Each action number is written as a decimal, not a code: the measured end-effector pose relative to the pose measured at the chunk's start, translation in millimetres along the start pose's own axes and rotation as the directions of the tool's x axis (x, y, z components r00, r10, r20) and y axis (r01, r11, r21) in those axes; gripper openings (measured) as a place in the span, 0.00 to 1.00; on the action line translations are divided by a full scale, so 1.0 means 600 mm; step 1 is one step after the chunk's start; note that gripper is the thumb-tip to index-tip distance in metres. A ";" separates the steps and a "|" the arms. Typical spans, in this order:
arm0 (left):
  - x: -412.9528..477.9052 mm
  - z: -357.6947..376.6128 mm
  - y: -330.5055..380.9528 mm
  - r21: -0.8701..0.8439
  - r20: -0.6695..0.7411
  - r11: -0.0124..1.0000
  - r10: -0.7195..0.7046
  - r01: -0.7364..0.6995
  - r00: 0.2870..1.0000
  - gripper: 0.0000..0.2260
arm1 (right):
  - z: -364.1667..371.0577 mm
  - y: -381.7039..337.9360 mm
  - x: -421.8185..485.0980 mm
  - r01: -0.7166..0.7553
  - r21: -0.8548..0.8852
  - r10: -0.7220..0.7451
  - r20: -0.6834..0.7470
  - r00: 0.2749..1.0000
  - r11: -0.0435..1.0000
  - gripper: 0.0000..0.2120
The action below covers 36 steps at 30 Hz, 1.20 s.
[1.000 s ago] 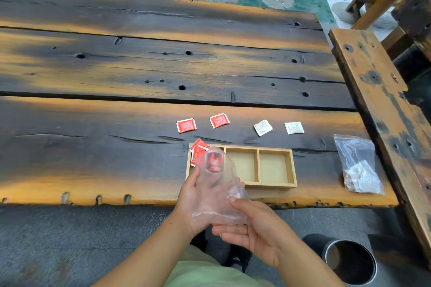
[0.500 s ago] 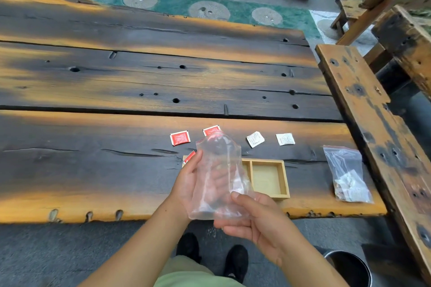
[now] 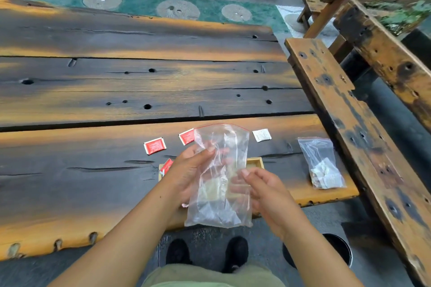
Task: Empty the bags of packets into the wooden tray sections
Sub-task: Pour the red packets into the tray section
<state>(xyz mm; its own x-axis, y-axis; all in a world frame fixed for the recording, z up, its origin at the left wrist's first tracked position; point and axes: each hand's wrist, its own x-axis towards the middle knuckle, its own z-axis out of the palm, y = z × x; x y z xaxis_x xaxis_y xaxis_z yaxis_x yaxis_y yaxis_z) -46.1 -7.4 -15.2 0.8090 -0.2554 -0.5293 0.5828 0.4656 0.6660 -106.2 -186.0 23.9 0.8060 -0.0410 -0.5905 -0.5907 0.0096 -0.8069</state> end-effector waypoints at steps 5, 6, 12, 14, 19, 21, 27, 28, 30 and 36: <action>0.033 0.056 -0.028 0.059 0.056 0.998 -0.009 0.006 0.998 0.18 | -0.070 -0.018 0.048 0.069 -0.058 -0.072 -0.064 0.995 0.996 0.09; 0.041 0.070 -0.034 0.065 0.055 0.998 -0.005 0.001 0.998 0.17 | -0.089 -0.018 0.060 0.072 -0.083 -0.078 -0.072 0.994 0.994 0.08; 0.101 0.161 -0.080 0.123 -0.028 0.992 0.024 -0.020 0.999 0.04 | -0.232 -0.019 0.130 0.062 -0.080 -0.064 -0.023 0.998 0.995 0.08; 0.125 0.184 -0.102 0.206 -0.065 0.978 0.032 -0.018 0.997 0.05 | -0.283 -0.017 0.154 0.059 -0.128 -0.061 -0.014 0.998 0.990 0.10; 0.177 0.232 -0.155 0.418 -0.189 0.908 0.052 0.032 0.981 0.07 | -0.384 -0.003 0.215 0.021 -0.271 -0.020 0.006 1.000 0.962 0.13; 0.191 0.251 -0.172 0.484 -0.241 0.873 0.065 0.062 0.968 0.08 | -0.413 0.000 0.237 -0.001 -0.284 0.000 -0.004 1.000 0.959 0.13; 0.233 0.299 -0.198 0.553 -0.331 0.824 0.080 0.124 0.940 0.06 | -0.455 0.013 0.281 -0.001 -0.362 0.014 0.034 0.999 0.932 0.14; 0.241 0.302 -0.201 0.565 -0.345 0.814 0.086 0.133 0.935 0.07 | -0.458 0.018 0.289 -0.001 -0.379 0.011 0.024 1.000 0.925 0.14; 0.258 0.303 -0.207 0.609 -0.362 0.779 0.103 0.152 0.926 0.11 | -0.463 0.030 0.309 -0.006 -0.429 0.002 -0.009 1.000 0.903 0.14; 0.324 0.270 -0.223 0.825 -0.333 0.519 0.125 0.224 0.935 0.07 | -0.468 0.054 0.364 0.019 -0.671 -0.063 -0.041 0.997 0.742 0.10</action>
<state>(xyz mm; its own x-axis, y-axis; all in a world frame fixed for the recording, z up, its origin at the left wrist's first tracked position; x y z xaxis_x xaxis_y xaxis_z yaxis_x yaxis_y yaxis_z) 45.6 -256.7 -121.7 0.8037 0.1019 -0.5862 0.5468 -0.5150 0.6601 39.6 -475.3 -126.7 0.8391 -0.0829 -0.5376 -0.4489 -0.6637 -0.5983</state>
